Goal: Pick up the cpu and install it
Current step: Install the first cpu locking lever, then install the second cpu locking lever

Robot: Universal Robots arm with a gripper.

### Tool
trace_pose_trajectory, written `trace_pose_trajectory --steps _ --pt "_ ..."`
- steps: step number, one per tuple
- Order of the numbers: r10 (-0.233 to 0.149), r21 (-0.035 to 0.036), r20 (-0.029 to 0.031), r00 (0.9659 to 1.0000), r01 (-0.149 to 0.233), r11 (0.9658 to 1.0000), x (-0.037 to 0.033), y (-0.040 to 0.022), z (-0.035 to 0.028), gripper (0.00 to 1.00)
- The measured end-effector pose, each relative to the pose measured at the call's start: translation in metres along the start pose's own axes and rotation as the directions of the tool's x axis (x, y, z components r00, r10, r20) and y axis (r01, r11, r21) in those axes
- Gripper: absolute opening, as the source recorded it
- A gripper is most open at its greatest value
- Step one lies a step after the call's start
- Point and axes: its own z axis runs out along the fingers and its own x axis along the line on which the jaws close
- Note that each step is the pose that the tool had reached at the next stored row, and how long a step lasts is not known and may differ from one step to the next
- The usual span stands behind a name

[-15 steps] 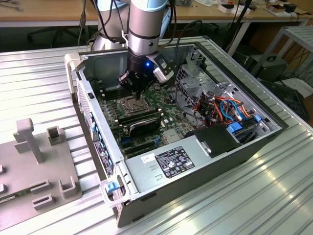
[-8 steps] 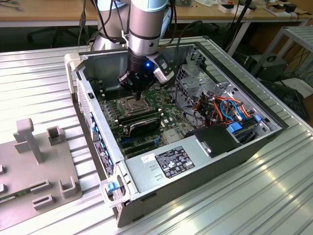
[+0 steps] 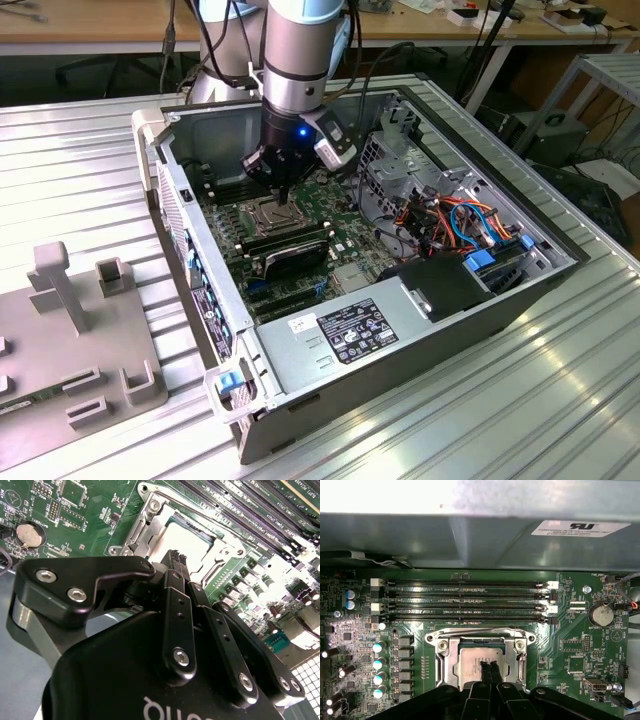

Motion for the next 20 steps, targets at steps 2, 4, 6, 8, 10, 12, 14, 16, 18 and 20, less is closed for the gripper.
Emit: trace_pose_trajectory --steps 2,4,6,8,10,12,14,16,18,20 --pt "0.000 0.0002 0.0030 1.0000 0.000 1.0000 0.0033 -0.0003 -0.0001 0.11" --pt "0.000 0.0000 0.0049 1.0000 0.000 1.0000 0.0057 -0.0017 -0.0002 0.11" --pt "0.000 0.0003 0.0048 1.0000 0.000 1.0000 0.0059 -0.0041 -0.0002 0.11" --pt "0.000 0.0002 0.0049 1.0000 0.000 1.0000 0.0060 -0.0043 -0.0002 0.11" --pt "0.000 0.0001 0.0049 1.0000 0.000 1.0000 0.0060 -0.0060 -0.0001 0.11" --pt "0.000 0.0002 0.0048 1.0000 0.000 1.0000 0.0060 -0.0080 -0.0001 0.11" --pt "0.000 0.0001 0.0049 1.0000 0.000 1.0000 0.0060 -0.0083 -0.0001 0.11" --pt "0.000 0.0001 0.0048 1.0000 0.000 1.0000 0.0060 -0.0092 -0.0001 0.11" --pt "0.000 0.0002 0.0049 1.0000 0.000 1.0000 0.0060 -0.0100 0.0000 0.11" --pt "0.000 0.0002 0.0048 1.0000 0.000 1.0000 0.0060 -0.0101 -0.0001 0.11"
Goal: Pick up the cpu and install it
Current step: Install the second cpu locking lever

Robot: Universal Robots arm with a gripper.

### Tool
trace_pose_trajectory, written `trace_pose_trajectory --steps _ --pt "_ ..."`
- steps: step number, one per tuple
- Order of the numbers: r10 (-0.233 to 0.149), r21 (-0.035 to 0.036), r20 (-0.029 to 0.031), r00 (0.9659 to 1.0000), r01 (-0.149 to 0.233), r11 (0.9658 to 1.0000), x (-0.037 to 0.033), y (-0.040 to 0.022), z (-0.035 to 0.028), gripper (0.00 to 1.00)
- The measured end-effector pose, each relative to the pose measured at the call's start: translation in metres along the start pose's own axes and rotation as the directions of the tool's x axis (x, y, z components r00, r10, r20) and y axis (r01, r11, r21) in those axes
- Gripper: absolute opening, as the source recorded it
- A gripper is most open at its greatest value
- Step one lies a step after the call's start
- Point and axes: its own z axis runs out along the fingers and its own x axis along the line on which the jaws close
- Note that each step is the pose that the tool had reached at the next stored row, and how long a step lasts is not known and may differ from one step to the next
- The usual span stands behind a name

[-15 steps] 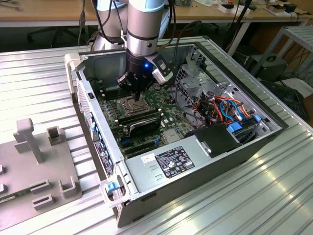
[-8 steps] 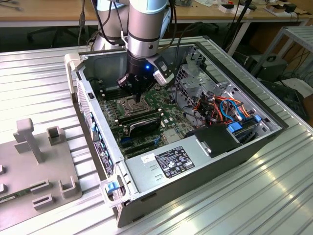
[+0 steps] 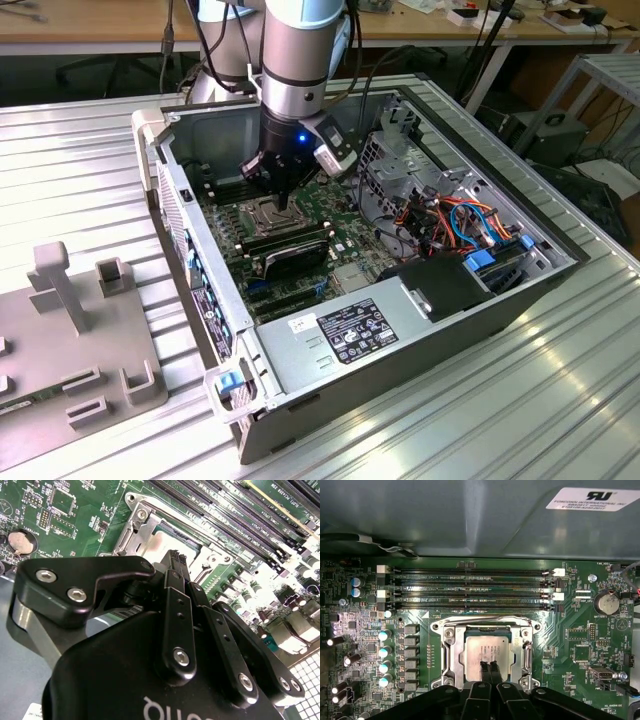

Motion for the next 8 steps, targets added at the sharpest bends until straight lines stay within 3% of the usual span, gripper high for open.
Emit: trace_pose_trajectory --steps 8 --pt "0.000 0.0000 0.0000 1.0000 0.000 1.0000 -0.0002 -0.0001 -0.0037 0.11"
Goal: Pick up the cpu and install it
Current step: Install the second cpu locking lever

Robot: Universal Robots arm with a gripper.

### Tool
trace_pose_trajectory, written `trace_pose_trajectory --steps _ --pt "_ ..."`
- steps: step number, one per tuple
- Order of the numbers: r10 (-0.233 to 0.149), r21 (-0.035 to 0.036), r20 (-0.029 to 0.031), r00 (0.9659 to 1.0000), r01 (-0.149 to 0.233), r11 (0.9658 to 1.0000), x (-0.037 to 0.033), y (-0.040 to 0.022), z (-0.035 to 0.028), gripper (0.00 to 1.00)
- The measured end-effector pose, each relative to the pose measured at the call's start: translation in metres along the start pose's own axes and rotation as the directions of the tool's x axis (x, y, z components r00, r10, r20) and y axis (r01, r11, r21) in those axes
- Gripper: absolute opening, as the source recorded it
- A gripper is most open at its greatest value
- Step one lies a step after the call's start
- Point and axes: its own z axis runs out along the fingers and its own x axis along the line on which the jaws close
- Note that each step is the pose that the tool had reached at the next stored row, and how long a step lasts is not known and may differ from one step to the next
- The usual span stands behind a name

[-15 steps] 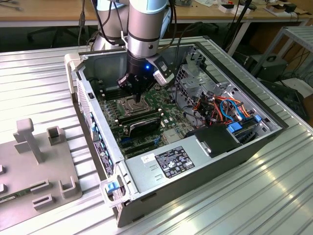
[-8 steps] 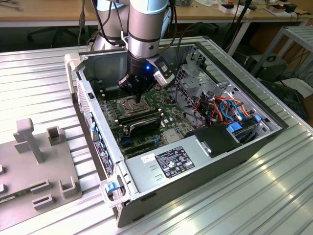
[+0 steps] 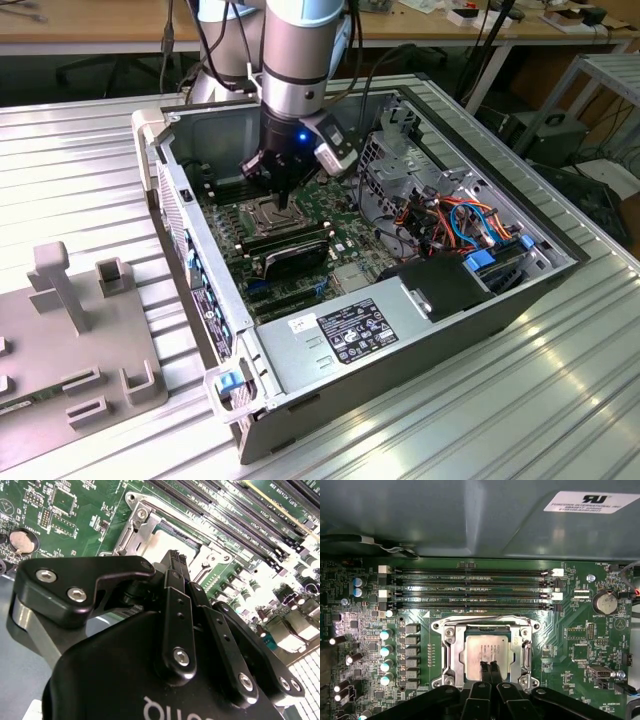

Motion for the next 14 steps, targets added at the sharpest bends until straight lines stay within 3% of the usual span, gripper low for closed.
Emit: trace_pose_trajectory --steps 14 --pt "0.000 0.0017 0.0000 1.0000 0.000 1.0000 -0.0002 -0.0001 -0.0043 0.11"
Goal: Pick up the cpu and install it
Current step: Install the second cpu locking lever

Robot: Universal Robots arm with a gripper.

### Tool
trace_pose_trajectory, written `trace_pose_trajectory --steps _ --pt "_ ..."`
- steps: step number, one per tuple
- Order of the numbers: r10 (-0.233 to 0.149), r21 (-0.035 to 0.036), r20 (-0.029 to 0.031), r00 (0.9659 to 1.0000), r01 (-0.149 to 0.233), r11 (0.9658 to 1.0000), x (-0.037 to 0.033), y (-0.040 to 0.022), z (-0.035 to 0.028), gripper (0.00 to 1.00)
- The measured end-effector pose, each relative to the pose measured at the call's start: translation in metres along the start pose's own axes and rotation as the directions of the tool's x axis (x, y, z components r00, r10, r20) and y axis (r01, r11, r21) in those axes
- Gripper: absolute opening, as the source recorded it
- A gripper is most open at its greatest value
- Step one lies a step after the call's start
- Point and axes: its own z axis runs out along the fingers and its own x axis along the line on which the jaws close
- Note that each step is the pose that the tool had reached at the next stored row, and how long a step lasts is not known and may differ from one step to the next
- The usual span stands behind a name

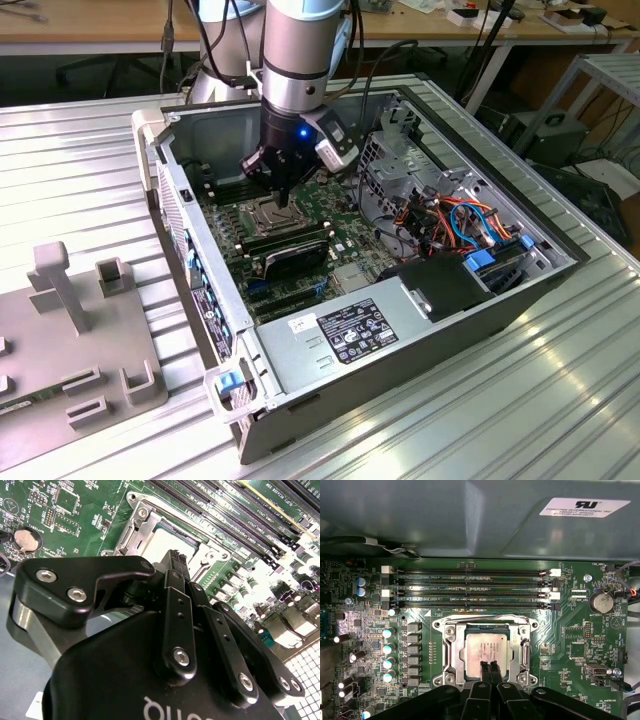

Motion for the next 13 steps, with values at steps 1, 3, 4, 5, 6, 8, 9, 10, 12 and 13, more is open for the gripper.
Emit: trace_pose_trajectory --steps 1,3,4,5,6,8,9,10,12,13 --pt "0.000 0.0002 0.0000 1.0000 0.000 1.0000 0.0000 0.0000 0.0000 0.11" --pt "0.000 0.0002 0.0001 1.0000 0.000 1.0000 0.0000 0.0000 0.0000 0.11" --pt "0.000 0.0002 0.0001 1.0000 0.000 1.0000 0.0000 0.0000 0.0000 0.11" --pt "0.000 0.0002 0.0001 1.0000 0.000 1.0000 0.0000 0.0000 0.0000 0.11" --pt "0.000 0.0003 0.0000 1.0000 0.000 1.0000 0.0000 0.0000 0.0000 0.11" --pt "0.000 0.0002 0.0000 1.0000 0.000 1.0000 0.0000 0.0000 0.0000 0.11" --pt "0.000 0.0002 0.0000 1.0000 0.000 1.0000 0.0000 0.0000 0.0000 0.11" --pt "0.000 0.0003 0.0001 1.0000 0.000 1.0000 0.0000 0.0000 -0.0001 0.11" --pt "0.000 0.0004 0.0000 1.0000 0.000 1.0000 -0.0001 0.0000 -0.0014 0.11" --pt "0.000 0.0004 0.0000 1.0000 0.000 1.0000 -0.0001 -0.0001 -0.0034 0.11"
